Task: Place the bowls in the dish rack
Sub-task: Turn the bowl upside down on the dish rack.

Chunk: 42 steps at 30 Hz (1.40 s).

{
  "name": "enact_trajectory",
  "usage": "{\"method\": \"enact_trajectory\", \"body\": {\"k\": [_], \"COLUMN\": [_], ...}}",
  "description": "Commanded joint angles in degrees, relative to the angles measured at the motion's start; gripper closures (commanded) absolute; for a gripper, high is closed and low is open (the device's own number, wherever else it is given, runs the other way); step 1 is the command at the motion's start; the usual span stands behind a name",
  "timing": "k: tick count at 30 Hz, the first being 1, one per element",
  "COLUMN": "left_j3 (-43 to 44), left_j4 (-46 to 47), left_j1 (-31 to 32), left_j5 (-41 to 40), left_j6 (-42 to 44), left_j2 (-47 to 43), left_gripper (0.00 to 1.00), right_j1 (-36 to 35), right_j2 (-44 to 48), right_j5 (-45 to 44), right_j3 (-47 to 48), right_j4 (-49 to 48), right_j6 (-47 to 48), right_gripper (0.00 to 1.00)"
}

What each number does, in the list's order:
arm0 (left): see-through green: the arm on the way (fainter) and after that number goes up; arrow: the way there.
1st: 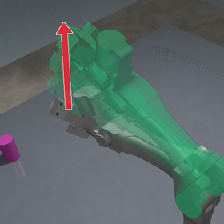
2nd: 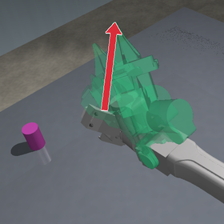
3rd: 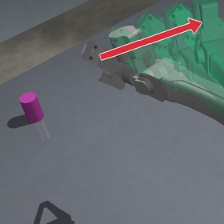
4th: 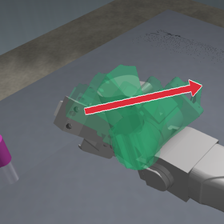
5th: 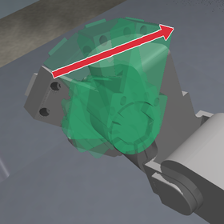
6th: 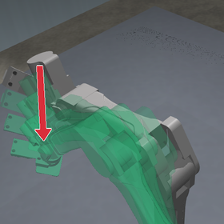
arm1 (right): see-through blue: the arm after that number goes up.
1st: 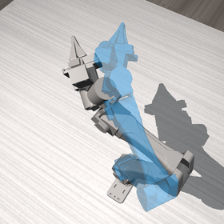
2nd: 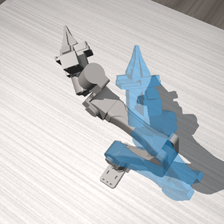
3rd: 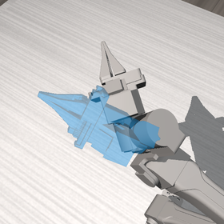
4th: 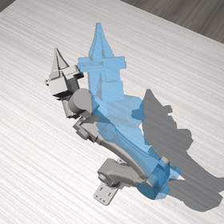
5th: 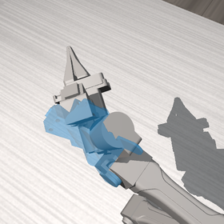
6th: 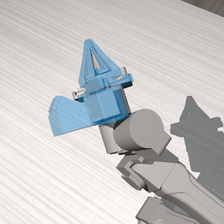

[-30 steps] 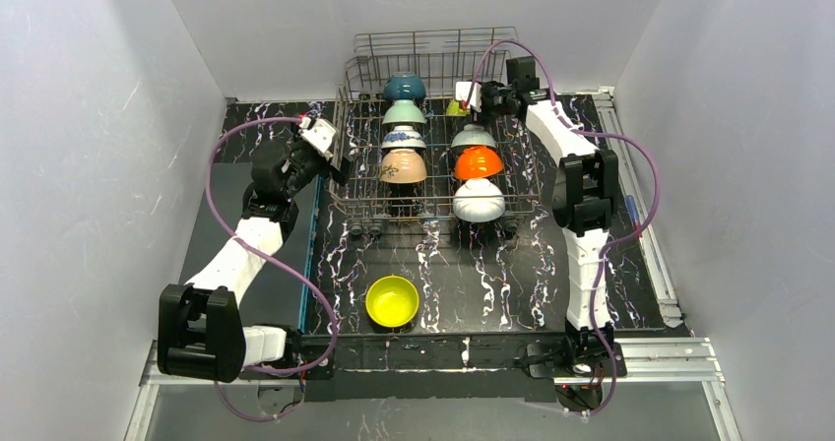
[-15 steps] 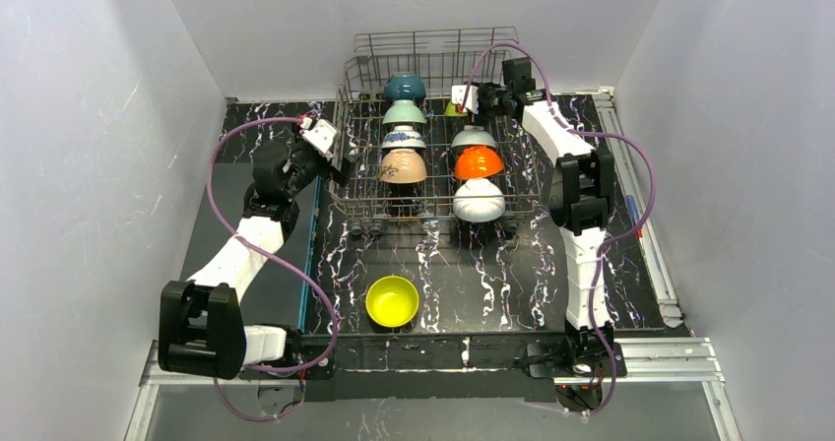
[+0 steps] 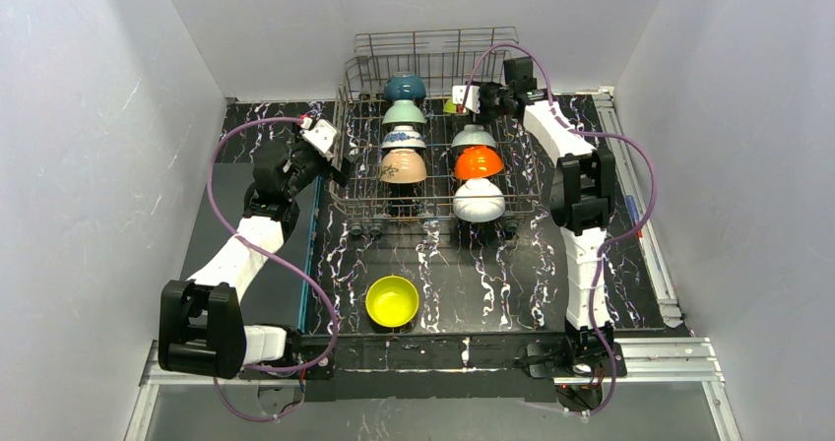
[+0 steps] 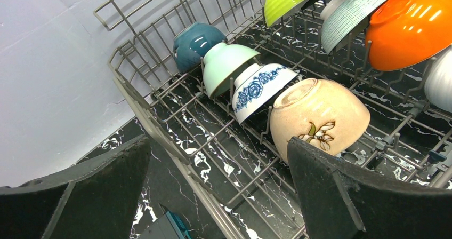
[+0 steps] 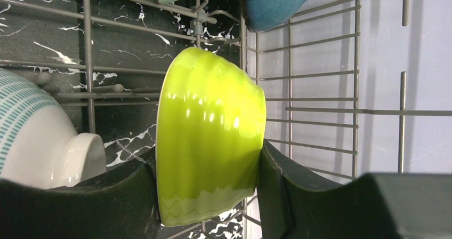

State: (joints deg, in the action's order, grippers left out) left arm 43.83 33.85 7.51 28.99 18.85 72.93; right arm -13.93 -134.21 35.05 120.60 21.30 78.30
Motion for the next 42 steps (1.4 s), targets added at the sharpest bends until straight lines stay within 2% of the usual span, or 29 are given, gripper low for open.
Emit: {"method": "enact_trajectory", "body": {"k": [1,7,13,42], "left_j3": [-0.5,-0.5,-0.5,-0.8], "left_j4": [1.3,1.3,1.3,1.3], "left_j1": [-0.1,-0.2,-0.2,-0.2], "left_j5": [0.8,0.8,1.0,0.3], "left_j6": [-0.1,-0.1,-0.1,0.7], "left_j2": [-0.1,-0.1,0.1,0.2], "left_gripper": [0.02,0.02,0.02,0.02], "right_j1": [1.3,1.3,1.3,1.2], "right_j2": [5.7,8.3,8.9,2.1], "right_j5": [-1.5,-1.1,-1.8,0.1], "right_j3": [0.1,-2.6,-2.1,-0.6], "right_j4": [-2.5,-7.0,-7.5,-0.5], "right_j6": [1.2,0.0,0.2,6.9], "right_gripper": [0.99,0.99,0.99,0.99]}}
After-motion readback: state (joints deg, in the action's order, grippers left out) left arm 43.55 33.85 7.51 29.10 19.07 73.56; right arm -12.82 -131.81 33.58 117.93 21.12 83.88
